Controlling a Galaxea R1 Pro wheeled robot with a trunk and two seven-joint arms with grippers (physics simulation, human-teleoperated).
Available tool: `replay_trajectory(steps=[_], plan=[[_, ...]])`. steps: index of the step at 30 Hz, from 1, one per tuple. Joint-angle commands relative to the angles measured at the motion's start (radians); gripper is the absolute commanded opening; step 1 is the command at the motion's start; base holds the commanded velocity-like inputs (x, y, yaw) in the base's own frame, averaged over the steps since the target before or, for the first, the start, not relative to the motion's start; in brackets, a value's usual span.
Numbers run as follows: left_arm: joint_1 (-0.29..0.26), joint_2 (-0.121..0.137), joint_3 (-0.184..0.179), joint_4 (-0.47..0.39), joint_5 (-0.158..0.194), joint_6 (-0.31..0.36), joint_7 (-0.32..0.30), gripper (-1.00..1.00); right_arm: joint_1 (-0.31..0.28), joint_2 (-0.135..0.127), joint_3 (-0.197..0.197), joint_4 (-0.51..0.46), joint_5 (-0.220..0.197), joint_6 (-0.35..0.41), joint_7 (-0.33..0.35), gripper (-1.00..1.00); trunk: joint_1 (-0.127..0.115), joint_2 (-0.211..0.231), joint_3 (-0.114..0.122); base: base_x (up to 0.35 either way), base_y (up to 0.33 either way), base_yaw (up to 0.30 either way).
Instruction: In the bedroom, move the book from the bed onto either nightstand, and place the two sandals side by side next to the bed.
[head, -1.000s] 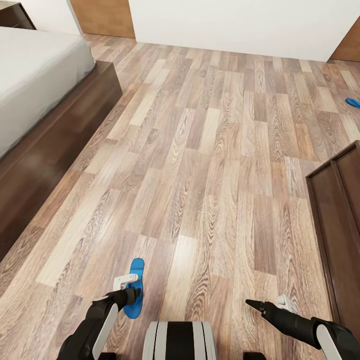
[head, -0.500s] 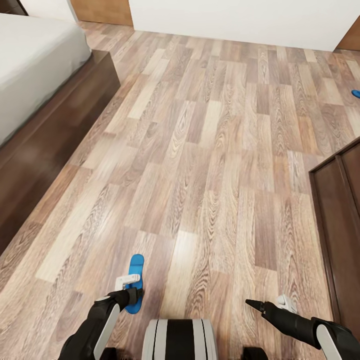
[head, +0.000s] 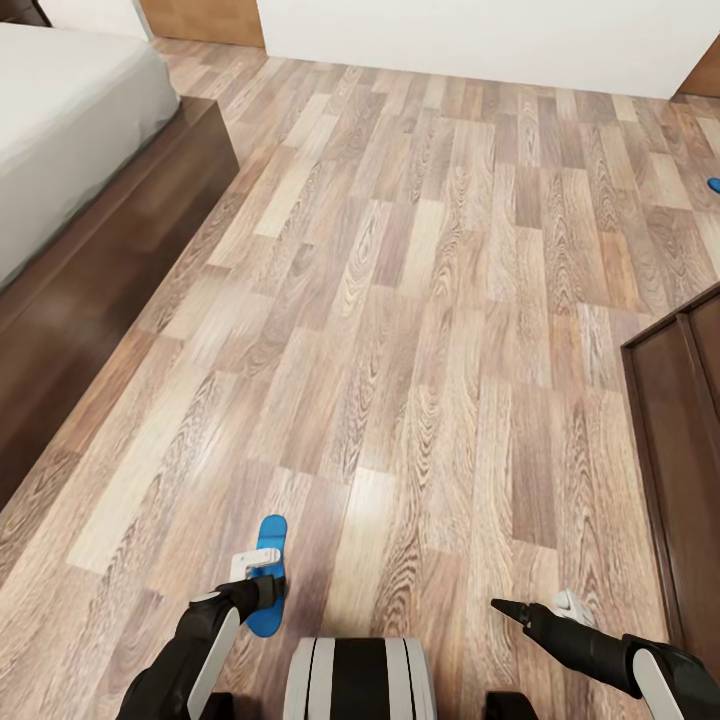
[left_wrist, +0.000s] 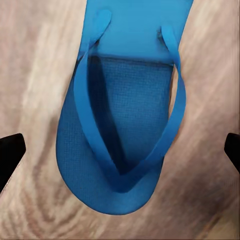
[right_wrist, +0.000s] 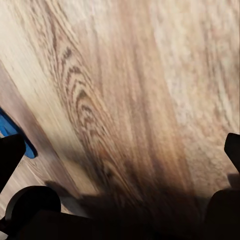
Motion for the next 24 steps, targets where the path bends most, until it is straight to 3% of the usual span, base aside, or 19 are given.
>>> replay_trajectory(steps=[1, 14, 24], plan=[[0.0, 0.0, -0.002, -0.001, 0.011, 0.004, 0.009, 1.0, 0.0, 0.0, -0.002, 0.0, 0.0, 0.006, 0.003, 1.0, 0.0, 0.0, -0.001, 0.101, 0.0, 0.0], [0.0, 0.0, -0.002, -0.002, 0.011, 0.003, 0.009, 1.0, 0.0, 0.0, -0.002, 0.0, 0.0, 0.006, 0.003, 1.0, 0.0, 0.0, -0.001, 0.116, 0.0, 0.0], [0.0, 0.0, -0.002, -0.002, 0.011, 0.003, 0.009, 1.0, 0.0, 0.0, -0.002, 0.0, 0.0, 0.006, 0.003, 1.0, 0.0, 0.0, -0.001, 0.022, 0.0, 0.0]])
